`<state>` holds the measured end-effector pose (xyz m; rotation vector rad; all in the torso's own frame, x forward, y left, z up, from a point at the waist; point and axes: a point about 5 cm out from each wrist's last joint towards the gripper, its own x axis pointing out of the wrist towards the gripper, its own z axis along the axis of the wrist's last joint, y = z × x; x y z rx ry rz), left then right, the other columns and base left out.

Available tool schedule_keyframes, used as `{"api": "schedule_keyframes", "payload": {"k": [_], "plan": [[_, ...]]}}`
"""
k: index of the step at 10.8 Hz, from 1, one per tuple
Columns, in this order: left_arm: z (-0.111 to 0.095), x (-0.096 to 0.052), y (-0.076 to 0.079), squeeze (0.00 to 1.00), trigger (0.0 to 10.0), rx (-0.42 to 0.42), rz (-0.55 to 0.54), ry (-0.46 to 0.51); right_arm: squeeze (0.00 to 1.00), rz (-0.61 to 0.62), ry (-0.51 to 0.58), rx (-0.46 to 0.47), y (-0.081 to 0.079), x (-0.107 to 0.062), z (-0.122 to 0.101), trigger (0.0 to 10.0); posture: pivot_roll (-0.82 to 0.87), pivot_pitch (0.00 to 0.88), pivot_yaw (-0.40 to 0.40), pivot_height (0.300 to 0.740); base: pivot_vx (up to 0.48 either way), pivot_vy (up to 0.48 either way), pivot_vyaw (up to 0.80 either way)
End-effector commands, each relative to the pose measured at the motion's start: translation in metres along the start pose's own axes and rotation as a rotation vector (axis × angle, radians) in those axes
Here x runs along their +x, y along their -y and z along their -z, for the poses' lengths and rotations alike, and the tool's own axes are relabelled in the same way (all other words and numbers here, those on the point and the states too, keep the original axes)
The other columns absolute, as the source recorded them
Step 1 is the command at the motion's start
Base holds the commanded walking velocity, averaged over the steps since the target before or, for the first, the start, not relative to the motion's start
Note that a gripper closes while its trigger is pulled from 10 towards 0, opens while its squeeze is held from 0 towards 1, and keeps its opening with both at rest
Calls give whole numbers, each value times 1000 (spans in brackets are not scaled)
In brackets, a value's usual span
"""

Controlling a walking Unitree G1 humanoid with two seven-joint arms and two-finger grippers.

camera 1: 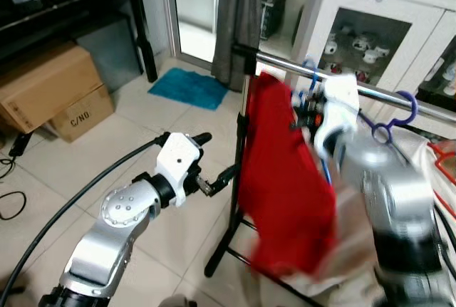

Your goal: Hang hanger

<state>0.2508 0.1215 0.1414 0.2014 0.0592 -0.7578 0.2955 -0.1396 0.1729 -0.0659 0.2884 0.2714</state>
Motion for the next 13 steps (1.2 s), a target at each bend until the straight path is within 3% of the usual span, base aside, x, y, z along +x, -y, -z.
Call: {"api": "schedule_keyframes", "payload": {"k": [1, 4, 6, 11, 12, 13], "plan": [[2, -1, 0, 0, 10000, 0, -15, -8, 0, -8, 26, -26, -3, -4, -4, 0, 29, 0, -23, 740, 0, 0, 0], [5, -1, 1, 0, 10000, -3, -36, -16, 0, 74, 24, 0, 0, -18, 20, 0, 29, 0, -32, 740, 0, 0, 0], [4, -2, -1, 0, 10000, -5, -46, -15, 0, 103, 73, 34, 2, -23, 24, 0, 30, 0, -33, 740, 0, 0, 0], [6, -1, -4, 0, 10000, -21, -73, -15, 0, 73, 160, 58, -1, -31, 27, 0, 27, 0, -27, 740, -314, 0, 0], [6, -1, -6, 0, 10000, -20, -81, -16, 0, 74, 171, 52, -2, -32, 28, 627, 28, 0, -28, 740, -326, 0, 0], [5, 0, -9, 0, 10000, -18, -87, -11, 0, 77, 201, 77, 0, -32, 25, 0, 29, 0, -29, 740, -319, 0, 0]]}}
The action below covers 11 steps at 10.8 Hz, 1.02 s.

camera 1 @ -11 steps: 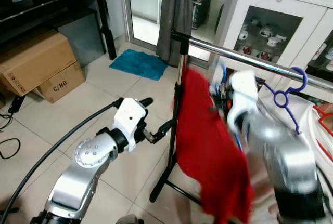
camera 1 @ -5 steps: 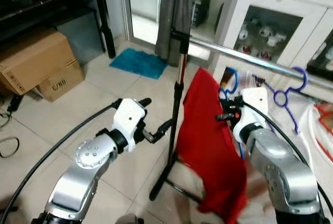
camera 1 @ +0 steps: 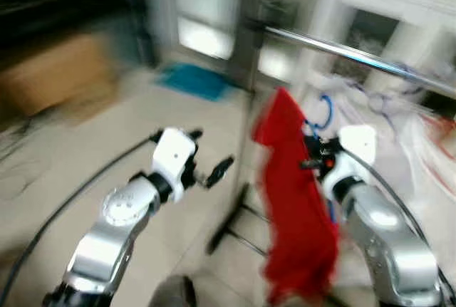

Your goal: Hang hanger

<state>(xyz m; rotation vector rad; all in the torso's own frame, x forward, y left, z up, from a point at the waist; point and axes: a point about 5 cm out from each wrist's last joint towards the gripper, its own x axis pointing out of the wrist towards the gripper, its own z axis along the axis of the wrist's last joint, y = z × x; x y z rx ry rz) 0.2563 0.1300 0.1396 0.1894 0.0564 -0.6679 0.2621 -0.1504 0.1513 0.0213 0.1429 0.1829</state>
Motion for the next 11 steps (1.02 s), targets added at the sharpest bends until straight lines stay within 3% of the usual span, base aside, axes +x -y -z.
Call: {"api": "schedule_keyframes", "payload": {"k": [1, 2, 3, 5, 7, 8, 9, 11], "plan": [[1, 3, 0, 0, 10000, 7, 9, -16, 0, -14, 69, 23, -2, -3, -10, 0, 30, 0, -29, 740, 0, 0, 0], [1, 7, -1, 0, 10000, -22, 26, -13, 0, -43, 79, 27, -5, -2, -12, 0, 28, 0, -31, 740, 0, 0, 0], [-1, 10, -1, 1000, 10000, -52, 46, 5, 0, -53, 81, 17, -7, -1, -12, 0, 30, 0, -35, 740, 0, 0, 0], [-6, 28, -5, 1000, 10000, -105, 82, 7, 0, -91, 123, -33, -18, 4, -24, 0, 30, 0, -43, 740, 0, 0, 0], [-12, 43, 1, 1000, 10000, -178, 160, 19, 0, -96, 178, -147, -25, 7, -35, 0, 27, 0, -42, 740, 0, 0, 0], [-16, 55, 8, 396, 10000, -233, 217, 20, 0, -115, 219, -215, -32, 9, -43, 0, 25, 0, -40, 740, 0, 0, 0], [-17, 61, 9, 0, 10000, -235, 223, 8, 0, -122, 241, -240, -36, 10, -47, 0, 25, 0, -40, 740, 0, 0, 0], [-24, 72, 21, 0, 10000, -286, 339, 33, 0, -141, 308, -367, -43, 10, -55, 0, 15, 0, -30, 740, 0, 0, 0]]}}
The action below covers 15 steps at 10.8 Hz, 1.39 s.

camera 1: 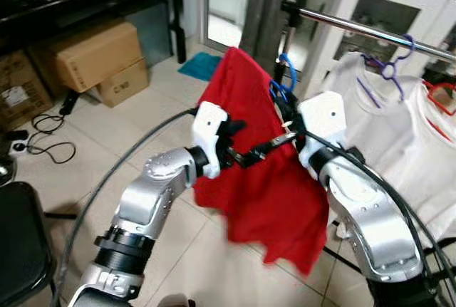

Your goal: Hang hanger

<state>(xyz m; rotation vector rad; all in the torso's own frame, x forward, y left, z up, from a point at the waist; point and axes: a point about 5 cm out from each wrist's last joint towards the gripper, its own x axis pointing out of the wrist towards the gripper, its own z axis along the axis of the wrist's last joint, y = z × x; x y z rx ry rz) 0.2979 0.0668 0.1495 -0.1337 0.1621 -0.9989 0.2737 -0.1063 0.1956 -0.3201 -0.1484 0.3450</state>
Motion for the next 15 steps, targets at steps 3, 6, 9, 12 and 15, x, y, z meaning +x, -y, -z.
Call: {"api": "schedule_keyframes", "payload": {"k": [3, 6, 9, 12, 15], "plan": [[-4, 13, 3, 0, 10000, -5, 101, -24, 0, -28, 95, -92, -5, 4, -17, 0, 11, 0, -22, 740, 0, 0, 0], [-11, 21, -11, 0, 10000, 29, 25, -12, 0, -54, 121, -117, -9, 3, -20, 0, 7, 0, -11, 740, 0, 0, 0], [-20, 22, -25, 0, 0, 12, -45, 43, 0, -66, 122, -135, -11, 2, -19, 0, 7, 0, -8, 740, 0, 0, 0], [-18, 22, -22, 0, 0, 15, -36, 65, 0, -50, 103, -140, -8, 3, -15, 0, 12, 0, -11, 740, 0, 0, 0], [-17, 20, -15, 0, 0, 8, -38, 91, 0, -31, 83, -142, -7, 5, -12, 0, 15, 0, -11, 740, 0, 0, 0]]}}
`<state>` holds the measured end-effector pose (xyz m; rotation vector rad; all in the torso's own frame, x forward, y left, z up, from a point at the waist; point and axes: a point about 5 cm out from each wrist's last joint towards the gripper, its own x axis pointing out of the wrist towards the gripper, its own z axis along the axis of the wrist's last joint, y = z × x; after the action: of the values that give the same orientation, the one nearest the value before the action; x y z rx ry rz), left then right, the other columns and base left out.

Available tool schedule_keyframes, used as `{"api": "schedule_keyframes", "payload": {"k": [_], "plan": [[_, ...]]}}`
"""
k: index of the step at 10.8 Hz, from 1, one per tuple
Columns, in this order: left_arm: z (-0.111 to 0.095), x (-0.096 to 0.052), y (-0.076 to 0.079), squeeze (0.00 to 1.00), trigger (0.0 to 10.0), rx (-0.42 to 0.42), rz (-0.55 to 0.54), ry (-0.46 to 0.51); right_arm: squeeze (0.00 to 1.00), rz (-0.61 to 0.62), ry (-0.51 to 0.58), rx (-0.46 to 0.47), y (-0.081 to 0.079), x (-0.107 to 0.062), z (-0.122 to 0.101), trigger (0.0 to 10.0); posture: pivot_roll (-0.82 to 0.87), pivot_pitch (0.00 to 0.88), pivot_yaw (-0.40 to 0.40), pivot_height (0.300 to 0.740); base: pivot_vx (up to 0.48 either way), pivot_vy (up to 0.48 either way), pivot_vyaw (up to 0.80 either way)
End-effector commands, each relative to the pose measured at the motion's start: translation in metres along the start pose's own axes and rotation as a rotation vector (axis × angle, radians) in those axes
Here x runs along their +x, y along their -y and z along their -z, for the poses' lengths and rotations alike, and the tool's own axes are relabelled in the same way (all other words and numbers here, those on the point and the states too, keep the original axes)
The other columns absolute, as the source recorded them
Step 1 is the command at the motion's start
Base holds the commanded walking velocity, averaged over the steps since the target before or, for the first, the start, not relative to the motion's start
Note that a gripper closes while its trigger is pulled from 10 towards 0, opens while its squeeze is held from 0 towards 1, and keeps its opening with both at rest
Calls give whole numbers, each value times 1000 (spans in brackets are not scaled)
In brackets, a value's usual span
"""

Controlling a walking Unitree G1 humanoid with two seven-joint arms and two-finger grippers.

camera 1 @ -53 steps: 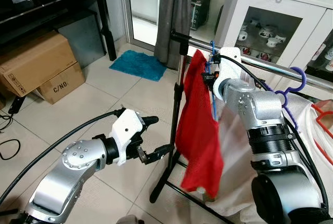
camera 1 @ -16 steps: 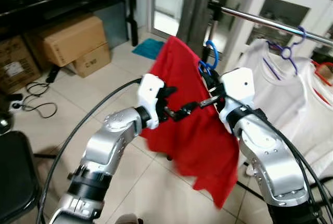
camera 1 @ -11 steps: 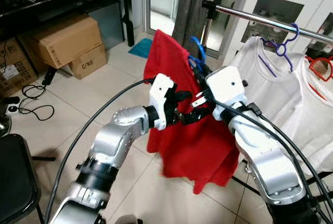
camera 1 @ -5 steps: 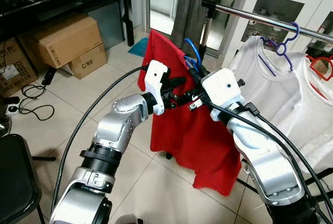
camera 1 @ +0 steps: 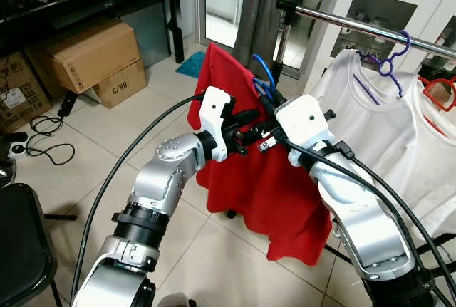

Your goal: Hang hanger

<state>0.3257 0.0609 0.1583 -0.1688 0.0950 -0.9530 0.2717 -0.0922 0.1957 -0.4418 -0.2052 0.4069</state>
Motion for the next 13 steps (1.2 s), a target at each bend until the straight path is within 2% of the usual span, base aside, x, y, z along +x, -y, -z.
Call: {"api": "schedule_keyframes", "payload": {"k": [1, 8, 10, 11, 13], "plan": [[-3, 1, 3, 0, 0, 7, 0, 15, 0, 35, 33, -19, 7, 2, -6, 0, 15, 0, -10, 740, 0, 0, 0], [-5, -8, -14, 0, 0, 3, -115, 45, 0, 51, 24, -10, 10, 1, -4, 0, 17, 0, -11, 740, 0, 0, 0], [-8, -16, -13, 0, 0, 17, -125, 73, 0, 95, -47, 5, 16, -1, 8, 0, 19, 0, -13, 740, 0, 0, 0], [-10, -24, -9, 0, 0, 58, -125, 82, 0, 126, -82, 58, 21, -2, 16, 0, 22, 0, -15, 740, 0, 0, 0], [-14, -33, -2, 0, 0, 141, -108, 72, 0, 97, -69, 92, 20, -2, 19, 0, 27, 0, -17, 740, 0, 0, 0]]}}
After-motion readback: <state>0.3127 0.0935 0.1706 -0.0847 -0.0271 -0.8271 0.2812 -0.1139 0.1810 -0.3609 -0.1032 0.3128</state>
